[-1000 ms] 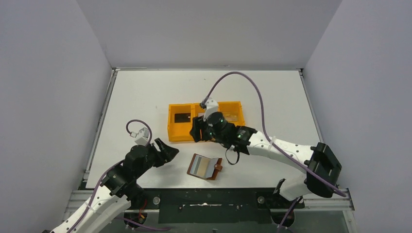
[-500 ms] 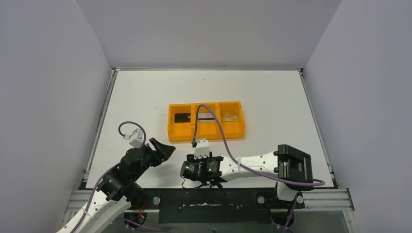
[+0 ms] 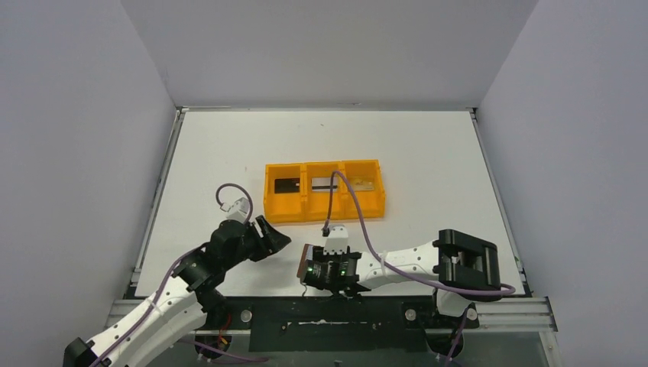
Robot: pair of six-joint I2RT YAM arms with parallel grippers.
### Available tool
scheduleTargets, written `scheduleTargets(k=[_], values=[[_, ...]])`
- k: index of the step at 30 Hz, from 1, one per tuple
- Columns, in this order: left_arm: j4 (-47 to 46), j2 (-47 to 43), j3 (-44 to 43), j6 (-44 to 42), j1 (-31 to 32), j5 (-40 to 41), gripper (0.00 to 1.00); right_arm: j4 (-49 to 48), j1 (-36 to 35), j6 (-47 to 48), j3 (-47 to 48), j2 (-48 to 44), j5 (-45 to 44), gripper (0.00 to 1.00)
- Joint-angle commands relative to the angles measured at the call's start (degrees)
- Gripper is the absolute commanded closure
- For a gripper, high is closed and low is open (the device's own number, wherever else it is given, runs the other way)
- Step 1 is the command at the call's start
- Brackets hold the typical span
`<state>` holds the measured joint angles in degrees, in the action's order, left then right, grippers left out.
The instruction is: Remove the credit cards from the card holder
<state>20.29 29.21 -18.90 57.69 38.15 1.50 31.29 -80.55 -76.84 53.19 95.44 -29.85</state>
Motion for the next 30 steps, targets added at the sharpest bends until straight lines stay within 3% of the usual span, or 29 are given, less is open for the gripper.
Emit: scheduleTargets(k=[1, 6, 14, 20, 30], values=[[-12.24, 7.99, -0.21, -4.09, 0.75, -7.88, 0.44, -13.80, 2.26, 7.11, -8.07, -6.32, -0.48, 0.52], [-17.18, 10.46, 2.18, -1.51, 7.21, -2.20, 0.48, -28.54, 6.68, 13.49, -17.76, -12.50, 6.29, 0.52], [-17.57, 14.92, 1.50, 2.01, 16.94, 5.77, 0.52, -41.60, 11.74, 16.78, -26.53, -18.97, 13.49, 0.54], [-17.28, 23.02, -2.29, -0.04, 18.25, 7.41, 0.53, -44.77, 11.90, 16.45, -26.81, -16.19, 14.78, 0.58], [-20.33, 28.67, -2.50, -0.92, 18.63, 5.91, 0.57, -49.87, 12.17, 12.58, -29.57, -12.55, 13.61, 0.78]])
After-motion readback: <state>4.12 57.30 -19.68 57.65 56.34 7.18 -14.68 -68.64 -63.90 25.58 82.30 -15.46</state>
